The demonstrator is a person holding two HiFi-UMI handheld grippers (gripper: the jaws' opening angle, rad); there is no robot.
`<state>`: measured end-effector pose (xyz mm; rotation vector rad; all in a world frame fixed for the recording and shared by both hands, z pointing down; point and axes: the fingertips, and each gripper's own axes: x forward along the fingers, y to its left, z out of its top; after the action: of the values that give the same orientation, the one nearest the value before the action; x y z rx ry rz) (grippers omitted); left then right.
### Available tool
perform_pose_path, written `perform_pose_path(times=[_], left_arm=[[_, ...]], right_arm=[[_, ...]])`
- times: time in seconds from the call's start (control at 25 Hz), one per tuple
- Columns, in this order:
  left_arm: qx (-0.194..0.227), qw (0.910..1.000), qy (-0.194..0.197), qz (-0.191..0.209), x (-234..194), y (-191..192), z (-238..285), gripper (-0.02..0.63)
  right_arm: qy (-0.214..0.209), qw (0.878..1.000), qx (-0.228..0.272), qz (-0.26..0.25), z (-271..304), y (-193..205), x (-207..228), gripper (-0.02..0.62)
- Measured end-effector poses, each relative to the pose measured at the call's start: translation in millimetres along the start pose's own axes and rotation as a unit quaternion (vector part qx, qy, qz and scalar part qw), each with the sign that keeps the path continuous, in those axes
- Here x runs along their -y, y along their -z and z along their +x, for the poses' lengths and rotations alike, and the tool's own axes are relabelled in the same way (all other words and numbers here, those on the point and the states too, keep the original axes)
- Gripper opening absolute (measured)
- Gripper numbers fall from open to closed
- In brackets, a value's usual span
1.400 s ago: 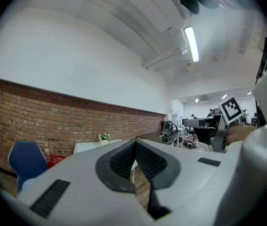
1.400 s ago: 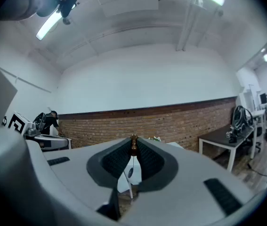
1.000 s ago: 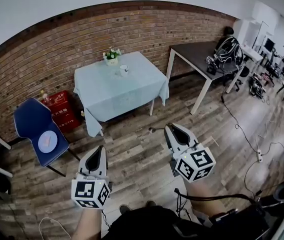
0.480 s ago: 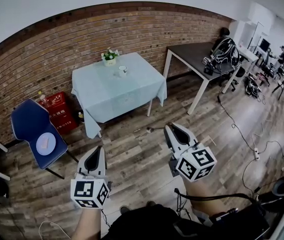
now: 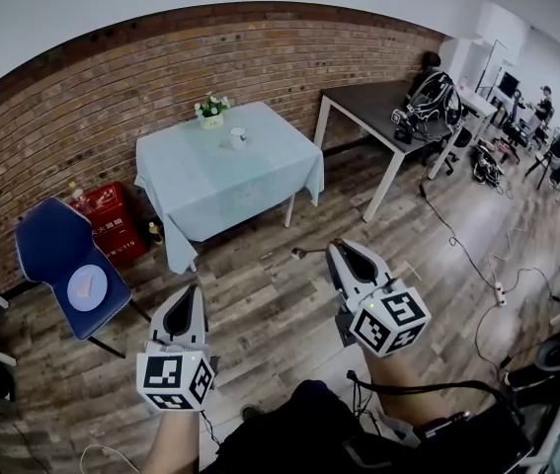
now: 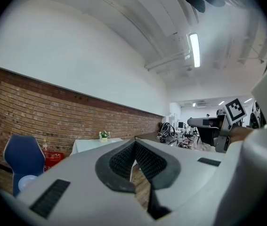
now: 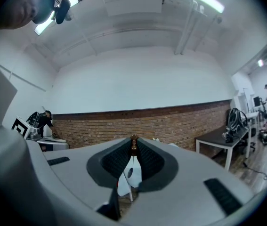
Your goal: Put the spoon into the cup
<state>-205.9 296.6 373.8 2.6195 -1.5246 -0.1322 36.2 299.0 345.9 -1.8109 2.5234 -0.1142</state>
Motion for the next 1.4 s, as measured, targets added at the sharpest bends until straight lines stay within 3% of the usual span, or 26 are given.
perform_pose_path(times=[0.52, 1.4], left_arm=[[-0.001, 0.9999, -0.011, -0.006, -25, 5, 24, 0.006], [-0.019, 0.9992, -0.034, 0.012, -36, -1, 189, 0.008]], right_arm=[[-0.012, 1.000, -0.004, 0.005, 46, 8, 7, 0.051], [-0.055, 0.998, 0.003, 0.018, 180, -7, 118, 0.051]])
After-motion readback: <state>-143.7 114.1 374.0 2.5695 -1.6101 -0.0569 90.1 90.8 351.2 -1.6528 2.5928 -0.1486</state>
